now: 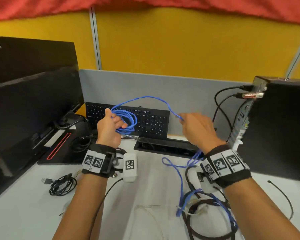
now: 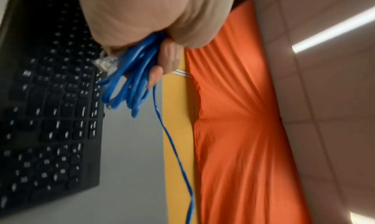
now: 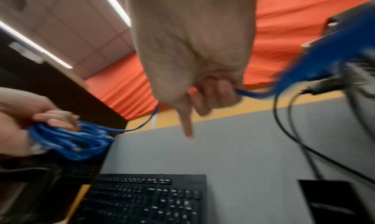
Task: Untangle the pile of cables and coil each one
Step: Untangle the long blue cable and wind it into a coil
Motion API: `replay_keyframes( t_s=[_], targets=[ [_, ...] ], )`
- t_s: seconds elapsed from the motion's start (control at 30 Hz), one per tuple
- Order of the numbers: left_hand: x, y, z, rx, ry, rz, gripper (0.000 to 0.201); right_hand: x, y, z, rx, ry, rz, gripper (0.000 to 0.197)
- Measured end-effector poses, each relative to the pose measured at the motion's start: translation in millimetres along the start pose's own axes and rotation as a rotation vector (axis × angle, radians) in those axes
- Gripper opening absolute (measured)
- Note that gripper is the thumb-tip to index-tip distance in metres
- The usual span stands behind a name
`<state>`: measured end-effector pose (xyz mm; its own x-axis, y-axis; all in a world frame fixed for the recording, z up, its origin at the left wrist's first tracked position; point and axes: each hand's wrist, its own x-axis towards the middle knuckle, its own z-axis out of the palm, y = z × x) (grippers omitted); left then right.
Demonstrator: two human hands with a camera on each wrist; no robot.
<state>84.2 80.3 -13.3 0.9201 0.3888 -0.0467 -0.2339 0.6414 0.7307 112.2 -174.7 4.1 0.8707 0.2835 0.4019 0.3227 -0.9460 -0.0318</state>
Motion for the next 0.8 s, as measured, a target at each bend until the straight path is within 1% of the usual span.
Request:
replay_keyframes(
  t_s=[0.03, 0.07, 0.1, 0.13, 0.17, 0.2, 0.23, 0.27, 0.3, 0.37, 0.4, 0.43, 0.47, 0.5, 0.53, 0.57, 0.6, 0.67, 0.7, 0.77, 0.8],
  targets=[
    [-2, -1, 3, 0.059, -0.017, 0.040, 0.043, 0, -8, -2, -0.088, -0.100, 0.019, 0.021],
    [-5, -1, 6, 0.117, -0.032, 0.081, 0.043, 1, -15, -2, -0.115, -0.163, 0.021, 0.023],
    [-7, -2, 9, 0.166, -0.044, 0.115, 0.042, 0, -21, -2, -0.095, -0.174, 0.002, 0.033],
    [-9, -2, 10, 0.195, -0.053, 0.131, 0.041, -1, -24, -1, -0.040, -0.134, -0.021, 0.048],
    [-9, -2, 9, 0.194, -0.053, 0.118, 0.041, -3, -26, -1, 0.049, -0.043, -0.037, 0.062],
    [-8, -2, 7, 0.163, -0.043, 0.077, 0.041, -5, -26, -2, 0.168, 0.078, -0.039, 0.071],
    [-6, -1, 4, 0.110, -0.023, 0.021, 0.040, -7, -24, -3, 0.294, 0.188, -0.031, 0.074],
    [-4, 0, 1, 0.050, -0.002, -0.033, 0.039, -8, -21, -5, 0.397, 0.262, -0.023, 0.077],
    [-1, 1, -3, -0.012, 0.020, -0.074, 0.038, -8, -17, -8, 0.441, 0.302, -0.016, 0.083],
    [3, 3, -8, -0.103, 0.066, -0.100, 0.035, -9, -12, -16, 0.352, 0.364, 0.001, 0.096],
    [4, 2, -9, -0.109, 0.087, -0.091, 0.033, -10, -11, -21, 0.305, 0.405, -0.012, 0.097],
    [4, 1, -8, -0.082, 0.106, -0.072, 0.034, -12, -12, -25, 0.291, 0.443, -0.049, 0.092],
    [3, -1, -7, -0.037, 0.120, -0.053, 0.036, -15, -13, -29, 0.298, 0.471, -0.109, 0.080],
    [0, -3, -5, 0.009, 0.125, -0.041, 0.038, -18, -15, -33, 0.307, 0.480, -0.168, 0.063],
    [-2, -5, -2, 0.042, 0.119, -0.034, 0.039, -19, -17, -35, 0.303, 0.456, -0.206, 0.045],
    [-5, -6, 3, 0.061, 0.106, -0.035, 0.039, -21, -19, -37, 0.296, 0.395, -0.220, 0.031],
    [-7, -5, 8, 0.072, 0.087, -0.039, 0.038, -22, -21, -39, 0.299, 0.311, -0.218, 0.022],
    [-12, 3, 22, 0.092, 0.043, -0.045, 0.038, -24, -23, -39, 0.321, 0.164, -0.197, 0.019],
    [-13, 8, 30, 0.102, 0.020, -0.047, 0.038, -25, -24, -37, 0.337, 0.127, -0.183, 0.018],
    [-15, 23, 50, 0.146, -0.024, -0.026, 0.038, -23, -24, -33, 0.412, 0.108, -0.151, 0.018],
    [-15, 29, 59, 0.186, -0.045, -0.011, 0.038, -21, -23, -29, 0.482, 0.130, -0.130, 0.021]
  ],
)
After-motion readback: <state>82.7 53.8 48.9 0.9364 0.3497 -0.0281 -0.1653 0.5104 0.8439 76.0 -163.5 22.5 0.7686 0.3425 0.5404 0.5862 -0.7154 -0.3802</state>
